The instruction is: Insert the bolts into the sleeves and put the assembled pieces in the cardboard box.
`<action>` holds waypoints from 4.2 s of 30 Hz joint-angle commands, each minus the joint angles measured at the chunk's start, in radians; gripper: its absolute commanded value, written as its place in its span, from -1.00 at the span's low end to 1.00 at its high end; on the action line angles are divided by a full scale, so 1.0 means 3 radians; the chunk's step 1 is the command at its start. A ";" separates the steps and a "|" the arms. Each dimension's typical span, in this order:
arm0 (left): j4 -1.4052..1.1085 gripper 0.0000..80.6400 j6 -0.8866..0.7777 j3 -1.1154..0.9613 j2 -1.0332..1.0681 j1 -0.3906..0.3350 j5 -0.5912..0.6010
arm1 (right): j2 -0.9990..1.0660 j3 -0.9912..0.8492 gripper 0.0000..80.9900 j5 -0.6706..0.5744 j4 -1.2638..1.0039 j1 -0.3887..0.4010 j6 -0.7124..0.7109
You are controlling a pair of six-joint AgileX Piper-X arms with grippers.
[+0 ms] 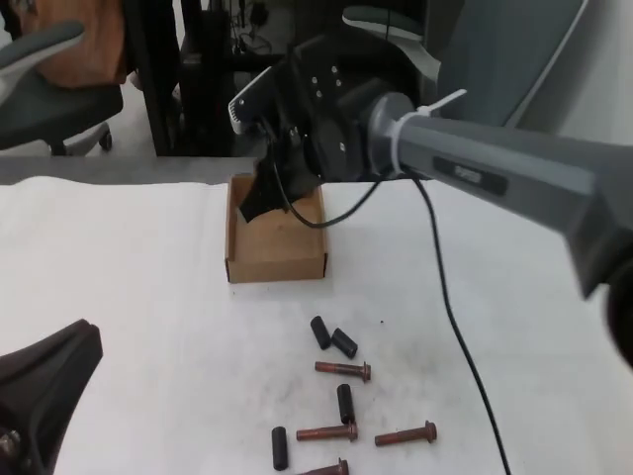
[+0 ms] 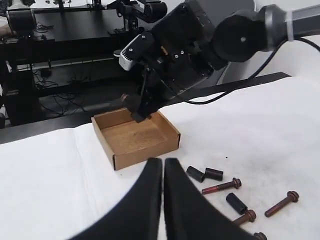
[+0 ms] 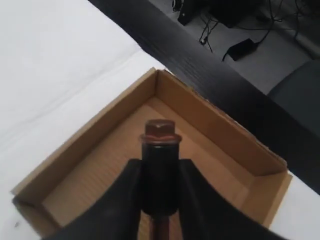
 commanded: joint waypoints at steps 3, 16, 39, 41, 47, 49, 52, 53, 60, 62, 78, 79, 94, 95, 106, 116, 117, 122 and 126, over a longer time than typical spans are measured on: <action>-0.0007 -0.95 0.0008 0.0001 -0.0020 0.0000 -0.0031 | 0.0242 -0.0264 -0.80 -0.0031 0.0226 -0.0095 -0.0140; -0.0240 -0.95 -0.0350 0.0287 0.0103 0.0020 -0.0031 | -0.0392 -0.0227 0.72 -0.0236 0.0871 -0.0099 -0.0030; -0.1637 0.34 -0.1082 -0.0275 0.3206 0.1033 0.1439 | -0.3854 0.3279 0.72 -0.0350 -0.0009 -0.0530 0.0830; -0.1428 0.34 -0.1305 -0.0482 0.3467 0.1085 0.1657 | -0.4062 0.3486 0.72 -0.0350 -0.0064 -0.0569 0.0846; -0.0551 0.22 -0.1573 -0.1028 0.4220 0.1092 0.1775 | -0.4144 0.3610 0.72 -0.0350 -0.0021 -0.0579 0.0846; -0.0560 0.22 -0.1660 -0.1098 0.4395 0.1093 0.1872 | -0.4141 0.3610 0.72 -0.0350 -0.0048 -0.0579 0.0840; -0.0509 0.22 -0.1835 -0.1141 0.4618 0.1093 0.2074 | -0.4141 0.3610 0.72 -0.0343 -0.0054 -0.0579 0.0810; -0.0470 0.22 -0.1921 -0.1140 0.4687 0.1093 0.2171 | -0.4141 0.3610 0.72 -0.0343 -0.0054 -0.0579 0.0760; -0.0327 -0.02 -0.2070 -0.1140 0.5060 0.0912 0.2019 | -0.4141 0.3610 0.72 -0.0295 -0.0080 -0.0579 0.0669; -0.0327 -0.48 -0.2070 -0.1140 0.5137 0.0856 0.1898 | -0.4141 0.3610 0.72 -0.0296 -0.0099 -0.0579 0.0669; -0.0747 -0.95 -0.1157 -0.1127 0.4011 0.0575 0.1887 | -0.4013 0.4521 0.72 -0.0544 0.0434 -0.0552 0.3935; -0.0726 -0.95 -0.1106 -0.1127 0.3834 0.0538 0.1851 | -0.4004 0.4584 0.72 -0.0580 0.0328 -0.0528 0.4174; 0.0258 -0.95 -0.0756 -0.1127 0.1906 0.0562 0.1206 | -0.2761 0.4247 0.33 -0.0293 -0.0698 -0.0069 0.5282; 0.0263 -0.95 -0.0756 -0.1127 0.1841 0.0561 0.1172 | -0.2646 0.4185 0.33 -0.0304 -0.0683 -0.0059 0.5326; 0.0302 -0.95 -0.0756 -0.1127 0.1260 0.0561 0.1067 | -0.1958 0.3486 0.27 0.0035 0.0205 -0.0058 0.5287; 0.0302 -0.95 -0.0749 -0.1127 0.1083 0.0561 0.1067 | -0.1765 0.3485 -0.99 0.0132 0.0403 -0.0068 0.5283; 0.0302 -0.95 -0.0736 -0.1127 0.1081 0.0561 0.1067 | -0.1775 0.3485 -0.99 0.0148 0.0355 -0.0068 0.5190; 0.0252 -0.95 -0.0183 -0.1067 0.1082 0.0561 0.1078 | -0.2086 0.3485 -0.99 0.0183 -0.0269 -0.0072 0.4034; -0.0343 -0.95 -0.0042 -0.0673 0.1082 0.0561 0.1314 | -0.2710 0.3485 -0.99 0.0183 -0.0397 -0.0035 0.2999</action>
